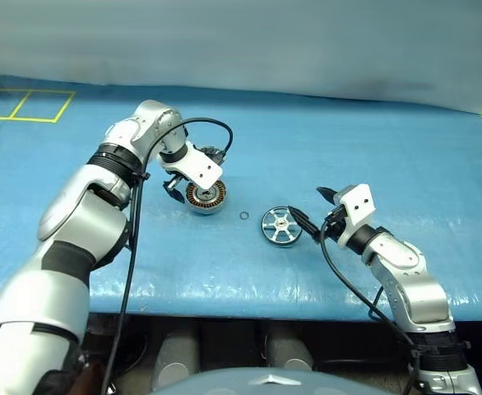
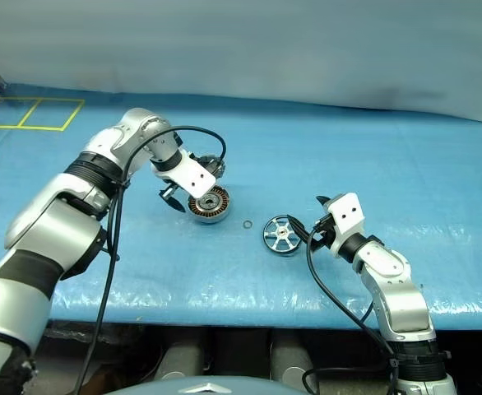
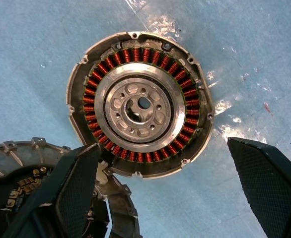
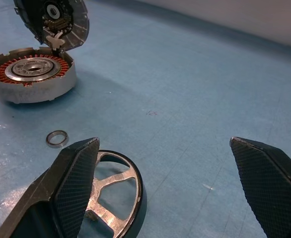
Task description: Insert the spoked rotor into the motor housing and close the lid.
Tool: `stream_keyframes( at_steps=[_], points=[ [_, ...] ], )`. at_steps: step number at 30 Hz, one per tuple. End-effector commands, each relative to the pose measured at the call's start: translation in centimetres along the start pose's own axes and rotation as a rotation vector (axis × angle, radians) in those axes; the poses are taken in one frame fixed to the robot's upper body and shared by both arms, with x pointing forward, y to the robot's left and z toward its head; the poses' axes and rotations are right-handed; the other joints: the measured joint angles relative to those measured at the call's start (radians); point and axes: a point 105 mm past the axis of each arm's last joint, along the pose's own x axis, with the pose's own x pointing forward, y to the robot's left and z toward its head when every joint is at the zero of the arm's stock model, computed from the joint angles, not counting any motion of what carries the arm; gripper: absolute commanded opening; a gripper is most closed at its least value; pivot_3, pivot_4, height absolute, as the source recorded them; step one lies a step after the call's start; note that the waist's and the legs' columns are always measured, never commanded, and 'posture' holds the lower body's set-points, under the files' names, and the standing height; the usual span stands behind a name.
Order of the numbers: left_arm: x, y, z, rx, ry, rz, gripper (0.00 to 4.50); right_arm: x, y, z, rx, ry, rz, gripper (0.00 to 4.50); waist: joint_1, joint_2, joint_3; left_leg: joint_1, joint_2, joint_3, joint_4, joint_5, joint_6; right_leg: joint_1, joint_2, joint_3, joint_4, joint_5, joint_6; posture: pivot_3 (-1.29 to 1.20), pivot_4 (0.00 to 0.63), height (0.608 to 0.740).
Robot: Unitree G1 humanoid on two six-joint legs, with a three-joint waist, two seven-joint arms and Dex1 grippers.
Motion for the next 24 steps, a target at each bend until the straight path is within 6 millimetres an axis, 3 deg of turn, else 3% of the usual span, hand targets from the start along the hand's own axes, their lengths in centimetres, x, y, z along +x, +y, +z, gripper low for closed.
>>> stream_keyframes(
  at_steps=[1,17,24],
  points=[
    [-0.1,-0.5,-0.2,0.029,0.022,-0.027,4.5,0.1,-0.2,1.3,-0.022,-0.039,-0.002,4.48,0.0,0.0,0.0,0.0,0.0,0.0,0.0,0.0,0.0,0.0,0.0,0.0,0.0,0.0,0.0,0.0,0.15,0.74],
    [0.8,0.3,1.4,0.057,-0.032,0.002,4.5,-0.4,0.0,0.4,-0.004,-0.014,-0.014,4.48,0.004,0.0,0.0,0.001,0.0,0.0,0.003,0.0,0.0,0.001,0.0,0.0,0.002,0.0,0.001,0.0,0.15,0.74],
    [2.1,-0.2,1.5,0.065,-0.023,-0.041,4.5,-0.7,-0.2,0.5,-0.01,-0.018,-0.038,4.48,0.001,0.0,0.0,0.002,0.0,0.001,0.004,0.0,0.0,0.002,0.0,0.001,0.004,0.0,0.001,0.0,0.15,0.74]
  ],
)
